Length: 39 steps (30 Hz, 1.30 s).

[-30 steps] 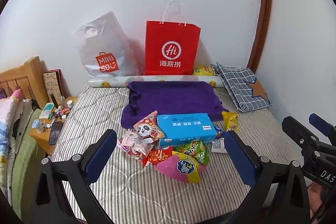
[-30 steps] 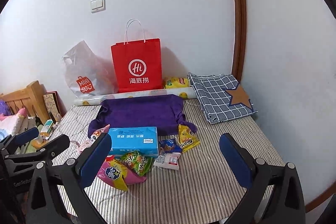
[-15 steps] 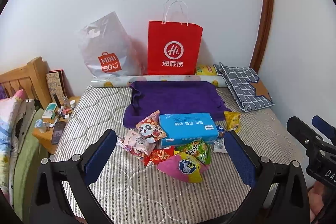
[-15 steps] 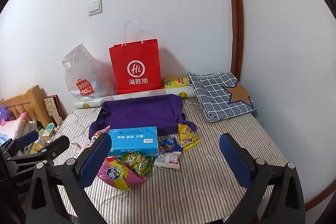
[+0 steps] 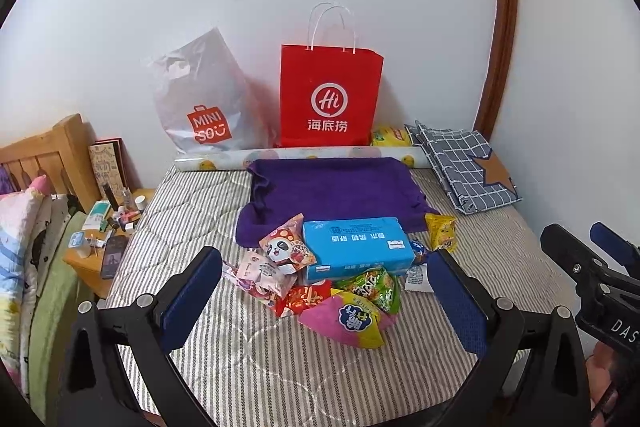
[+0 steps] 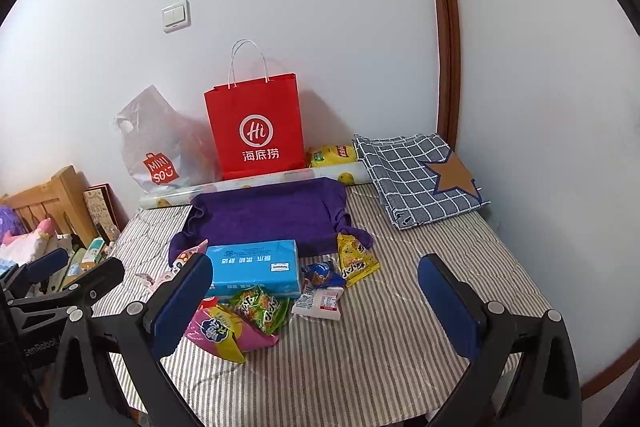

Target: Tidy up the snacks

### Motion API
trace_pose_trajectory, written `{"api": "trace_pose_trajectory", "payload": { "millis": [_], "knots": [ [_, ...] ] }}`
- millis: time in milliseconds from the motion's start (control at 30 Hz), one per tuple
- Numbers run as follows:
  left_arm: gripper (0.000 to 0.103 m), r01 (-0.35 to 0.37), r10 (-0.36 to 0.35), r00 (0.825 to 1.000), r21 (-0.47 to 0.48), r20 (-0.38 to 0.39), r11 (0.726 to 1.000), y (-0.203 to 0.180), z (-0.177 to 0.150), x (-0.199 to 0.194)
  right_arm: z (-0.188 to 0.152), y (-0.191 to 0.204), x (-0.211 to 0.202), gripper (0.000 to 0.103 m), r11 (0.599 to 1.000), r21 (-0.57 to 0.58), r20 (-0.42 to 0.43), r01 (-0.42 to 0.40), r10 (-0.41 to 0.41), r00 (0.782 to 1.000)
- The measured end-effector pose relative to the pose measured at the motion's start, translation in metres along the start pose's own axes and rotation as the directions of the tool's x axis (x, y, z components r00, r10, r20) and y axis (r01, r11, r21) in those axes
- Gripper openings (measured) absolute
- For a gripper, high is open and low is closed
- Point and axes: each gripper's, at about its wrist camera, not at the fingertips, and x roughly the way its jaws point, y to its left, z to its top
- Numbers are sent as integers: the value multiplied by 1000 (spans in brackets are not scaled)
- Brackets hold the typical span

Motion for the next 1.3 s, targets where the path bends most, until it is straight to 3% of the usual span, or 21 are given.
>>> {"api": "trace_pose_trajectory", "payload": {
  "millis": [1300],
  "knots": [
    [101, -9, 9, 1000, 0, -11, 1000, 2, 2, 6, -3, 4, 6, 103, 1000, -1, -11, -24, 24, 1000]
  ]
}}
